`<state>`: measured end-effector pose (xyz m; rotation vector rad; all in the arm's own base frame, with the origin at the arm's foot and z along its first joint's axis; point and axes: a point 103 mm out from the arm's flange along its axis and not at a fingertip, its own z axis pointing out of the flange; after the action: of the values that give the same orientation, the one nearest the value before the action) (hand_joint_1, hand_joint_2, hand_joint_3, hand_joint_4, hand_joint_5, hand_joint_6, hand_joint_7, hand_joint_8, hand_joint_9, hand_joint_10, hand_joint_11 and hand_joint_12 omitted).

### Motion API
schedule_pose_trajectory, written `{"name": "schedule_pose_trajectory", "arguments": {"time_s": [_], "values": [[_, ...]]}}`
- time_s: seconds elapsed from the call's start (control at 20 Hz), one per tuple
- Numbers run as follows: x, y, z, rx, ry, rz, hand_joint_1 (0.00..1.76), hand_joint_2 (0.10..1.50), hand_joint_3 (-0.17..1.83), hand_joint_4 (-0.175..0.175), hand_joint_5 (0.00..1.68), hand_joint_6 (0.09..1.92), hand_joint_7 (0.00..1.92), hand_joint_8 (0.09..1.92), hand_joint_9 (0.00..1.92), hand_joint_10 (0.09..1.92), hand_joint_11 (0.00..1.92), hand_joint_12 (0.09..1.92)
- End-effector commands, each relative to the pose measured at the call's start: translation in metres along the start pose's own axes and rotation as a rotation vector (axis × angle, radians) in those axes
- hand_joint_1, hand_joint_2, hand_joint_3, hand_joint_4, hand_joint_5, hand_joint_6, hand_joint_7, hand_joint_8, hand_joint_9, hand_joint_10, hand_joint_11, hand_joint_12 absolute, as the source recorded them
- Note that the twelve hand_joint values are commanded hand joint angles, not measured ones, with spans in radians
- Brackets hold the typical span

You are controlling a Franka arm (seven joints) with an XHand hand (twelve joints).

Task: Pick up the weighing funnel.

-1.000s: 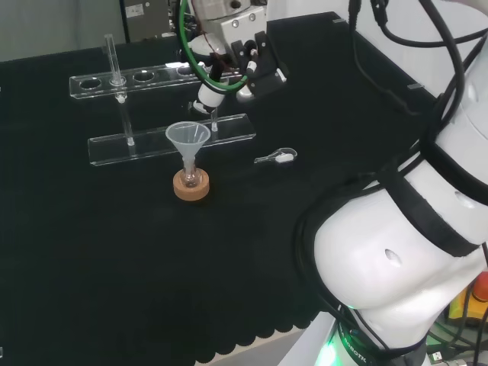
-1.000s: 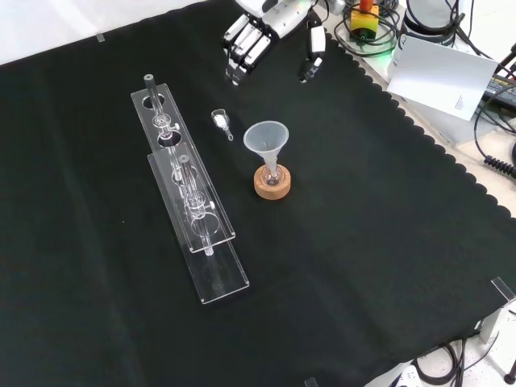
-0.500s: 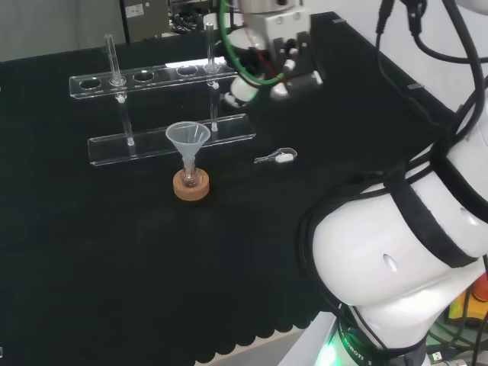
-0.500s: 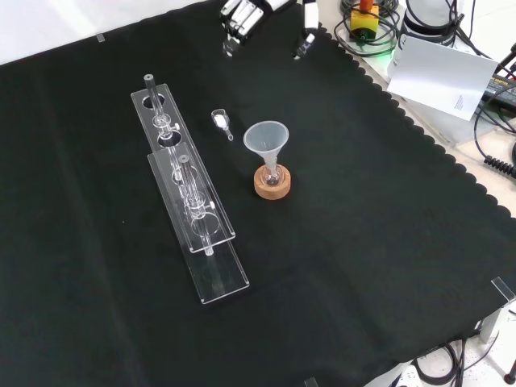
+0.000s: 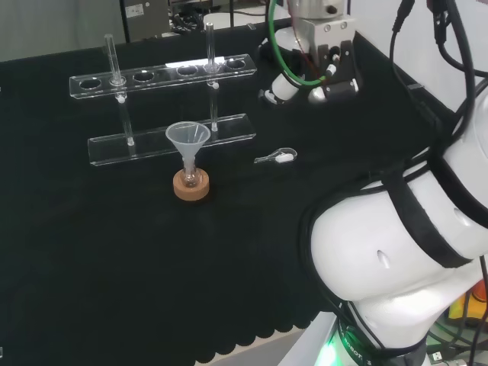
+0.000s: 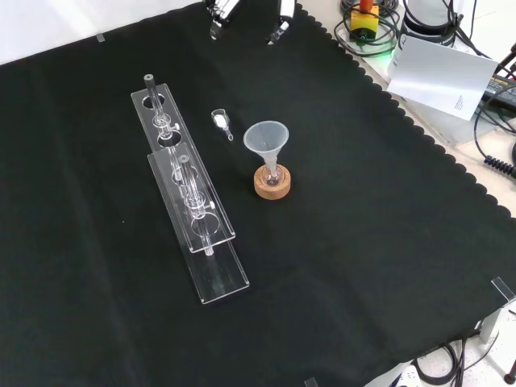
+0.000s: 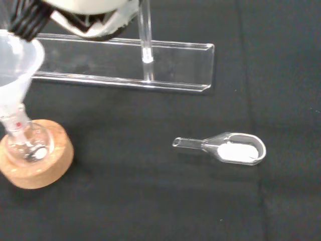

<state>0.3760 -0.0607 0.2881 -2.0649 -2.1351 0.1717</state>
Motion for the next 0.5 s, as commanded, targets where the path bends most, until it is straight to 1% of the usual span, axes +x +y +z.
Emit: {"name": "schedule_pose_trajectory", "arguments": {"time_s": [0.05, 0.15, 0.25, 0.4, 0.45, 0.5], "values": [[-0.044, 0.017, 0.040, -0.008, 0.014, 0.010, 0.86, 0.60, 0.64, -0.041, 0.50, 0.09, 0.48, 0.70, 0.58, 0.60, 0.25, 1.37], [-0.049, 0.024, 0.047, -0.007, 0.008, 0.006, 0.87, 0.59, 0.64, -0.041, 0.52, 0.09, 0.48, 0.70, 0.59, 0.60, 0.25, 1.37], [-0.048, 0.032, 0.056, 0.001, -0.006, 0.004, 0.87, 0.59, 0.63, -0.041, 0.53, 0.09, 0.49, 0.70, 0.59, 0.60, 0.26, 1.37], [-0.055, 0.041, 0.066, 0.014, 0.008, -0.007, 0.88, 0.59, 0.63, -0.041, 0.54, 0.09, 0.49, 0.69, 0.60, 0.59, 0.26, 1.36], [-0.057, 0.044, 0.070, 0.022, 0.002, -0.008, 0.88, 0.59, 0.63, -0.041, 0.54, 0.09, 0.49, 0.69, 0.60, 0.58, 0.27, 1.36], [-0.063, 0.046, 0.073, 0.035, 0.038, -0.040, 0.88, 0.59, 0.63, -0.041, 0.54, 0.10, 0.49, 0.69, 0.60, 0.58, 0.27, 1.35]]}}
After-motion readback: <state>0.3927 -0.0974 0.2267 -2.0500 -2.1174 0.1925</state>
